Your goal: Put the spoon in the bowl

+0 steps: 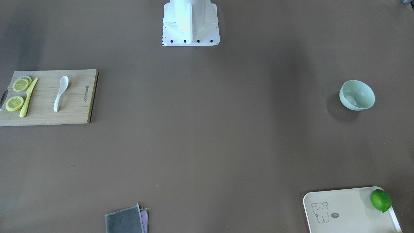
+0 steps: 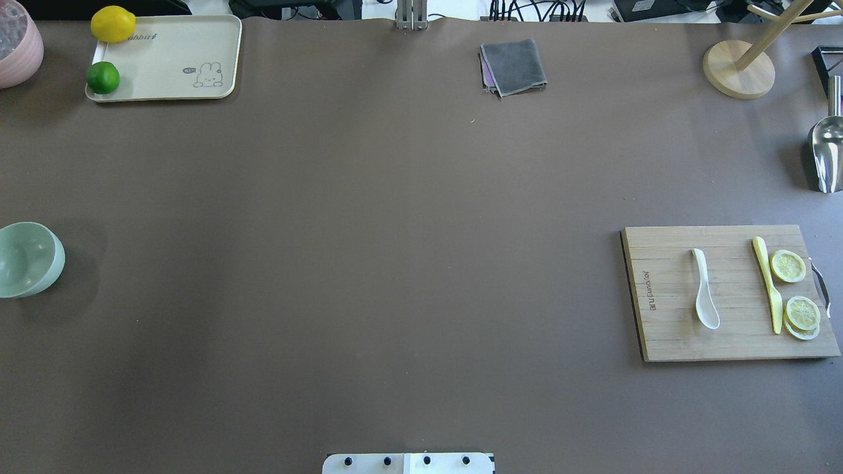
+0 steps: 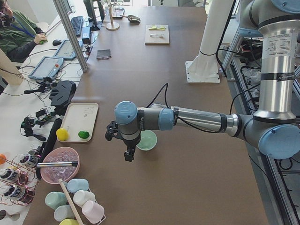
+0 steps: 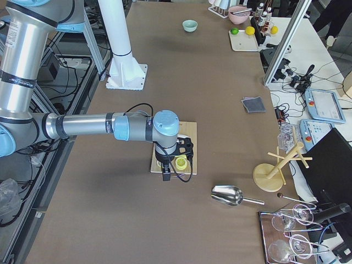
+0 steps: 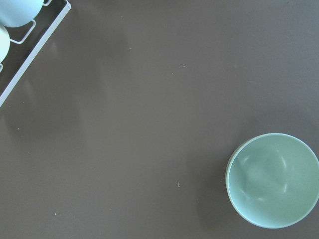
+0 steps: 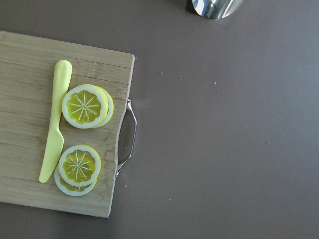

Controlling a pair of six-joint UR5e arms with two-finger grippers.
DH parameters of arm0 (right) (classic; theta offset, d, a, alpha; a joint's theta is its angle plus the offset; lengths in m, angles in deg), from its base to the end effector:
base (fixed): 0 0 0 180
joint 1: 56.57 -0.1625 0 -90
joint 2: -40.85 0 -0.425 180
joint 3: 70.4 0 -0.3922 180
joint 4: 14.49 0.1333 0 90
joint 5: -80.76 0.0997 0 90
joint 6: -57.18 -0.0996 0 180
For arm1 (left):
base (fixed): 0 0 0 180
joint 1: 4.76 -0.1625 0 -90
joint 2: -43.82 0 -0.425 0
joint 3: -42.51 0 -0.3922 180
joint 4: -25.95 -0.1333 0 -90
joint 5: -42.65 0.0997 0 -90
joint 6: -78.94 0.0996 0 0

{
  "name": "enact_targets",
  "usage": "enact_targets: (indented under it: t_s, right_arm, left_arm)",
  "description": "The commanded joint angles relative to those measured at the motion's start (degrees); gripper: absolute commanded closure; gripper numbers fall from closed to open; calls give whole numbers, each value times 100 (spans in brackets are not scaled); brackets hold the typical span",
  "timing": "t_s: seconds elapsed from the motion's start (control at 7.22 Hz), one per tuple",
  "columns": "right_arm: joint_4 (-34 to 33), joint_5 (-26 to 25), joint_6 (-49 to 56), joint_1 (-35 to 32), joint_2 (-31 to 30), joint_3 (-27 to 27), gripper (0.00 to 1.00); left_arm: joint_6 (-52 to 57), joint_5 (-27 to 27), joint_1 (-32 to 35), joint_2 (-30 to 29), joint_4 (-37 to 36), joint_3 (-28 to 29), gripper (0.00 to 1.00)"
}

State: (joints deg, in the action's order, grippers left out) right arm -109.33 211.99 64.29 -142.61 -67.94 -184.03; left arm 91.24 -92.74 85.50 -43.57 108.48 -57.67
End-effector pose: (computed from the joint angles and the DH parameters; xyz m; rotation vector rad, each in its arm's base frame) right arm 0.0431 -0.3574 0.6067 0.0198 -0.7204 -0.1848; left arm -0.0645 -0.4690 0.6052 0.0885 0.7887 0.1997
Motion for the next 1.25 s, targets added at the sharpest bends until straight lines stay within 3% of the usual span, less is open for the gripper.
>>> enact_targets:
  t_s: [0.0, 0.42, 0.69, 0.83, 1.11]
  right_arm:
    - [0, 25, 1, 0, 6, -28, 0]
    - [0, 25, -8, 0, 242, -107, 0]
    - [9, 8, -78, 0, 410, -466, 0]
    - [9, -1, -87, 0, 733, -467, 0]
    - [9, 43, -104, -18, 964, -476, 0]
  left_arm:
    - [0, -5, 0, 2, 0, -45, 2]
    - [0, 4, 9, 2, -9, -300, 2]
    - [-9, -31, 17, -33, 9, -571, 2]
    - [-43, -57, 9, -76, 157, -573, 2]
    - [-78, -32, 9, -434, 1399, -224, 2]
